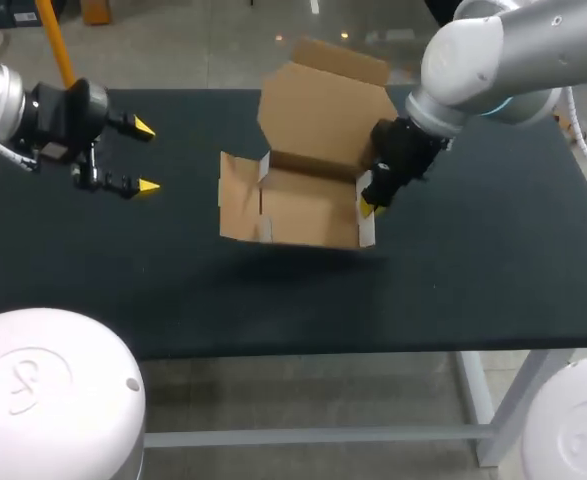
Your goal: Assemble the packaging by folding the flat box into shape, placing the metal phone stand inside, and closing the box properly
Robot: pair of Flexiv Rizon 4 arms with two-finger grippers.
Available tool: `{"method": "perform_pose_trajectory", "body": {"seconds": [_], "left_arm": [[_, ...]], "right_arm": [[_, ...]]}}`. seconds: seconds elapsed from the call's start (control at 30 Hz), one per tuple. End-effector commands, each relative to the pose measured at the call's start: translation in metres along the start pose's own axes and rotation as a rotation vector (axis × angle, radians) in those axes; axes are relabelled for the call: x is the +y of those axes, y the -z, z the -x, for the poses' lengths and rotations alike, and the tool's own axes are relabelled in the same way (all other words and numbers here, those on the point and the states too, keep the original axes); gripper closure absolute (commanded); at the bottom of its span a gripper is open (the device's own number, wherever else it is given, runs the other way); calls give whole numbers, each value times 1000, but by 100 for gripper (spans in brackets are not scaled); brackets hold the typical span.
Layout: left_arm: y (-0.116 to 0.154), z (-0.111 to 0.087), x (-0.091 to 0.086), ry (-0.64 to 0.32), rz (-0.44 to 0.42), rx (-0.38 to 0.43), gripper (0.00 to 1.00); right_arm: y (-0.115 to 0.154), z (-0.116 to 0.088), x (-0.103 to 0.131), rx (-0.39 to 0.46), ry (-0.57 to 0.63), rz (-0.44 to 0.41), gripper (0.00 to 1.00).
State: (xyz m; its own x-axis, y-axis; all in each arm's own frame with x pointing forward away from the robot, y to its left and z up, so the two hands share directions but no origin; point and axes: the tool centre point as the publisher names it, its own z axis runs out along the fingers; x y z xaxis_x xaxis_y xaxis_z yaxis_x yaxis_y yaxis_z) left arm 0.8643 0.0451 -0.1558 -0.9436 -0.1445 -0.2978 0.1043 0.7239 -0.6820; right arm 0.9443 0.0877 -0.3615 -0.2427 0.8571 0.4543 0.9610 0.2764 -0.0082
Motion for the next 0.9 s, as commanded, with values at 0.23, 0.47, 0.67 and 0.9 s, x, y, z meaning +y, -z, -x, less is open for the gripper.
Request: {"method": "perform_pose_trajectory", "body": {"seconds": [0.23, 0.47, 0.67, 0.9], "left_arm": [[1, 2, -3, 1, 10, 8, 0], [0, 3, -2, 3, 17, 17, 0], [-5, -2, 5, -3, 51, 52, 0], [-21, -8, 18, 17, 82, 86, 0]], "right_arm": [[2, -6, -7, -126, -39, 47, 100], [2, -6, -7, -126, -39, 47, 100], [-8, -4, -11, -155, -98, -29, 100], [-18, 0, -22, -198, -175, -90, 100]]}}
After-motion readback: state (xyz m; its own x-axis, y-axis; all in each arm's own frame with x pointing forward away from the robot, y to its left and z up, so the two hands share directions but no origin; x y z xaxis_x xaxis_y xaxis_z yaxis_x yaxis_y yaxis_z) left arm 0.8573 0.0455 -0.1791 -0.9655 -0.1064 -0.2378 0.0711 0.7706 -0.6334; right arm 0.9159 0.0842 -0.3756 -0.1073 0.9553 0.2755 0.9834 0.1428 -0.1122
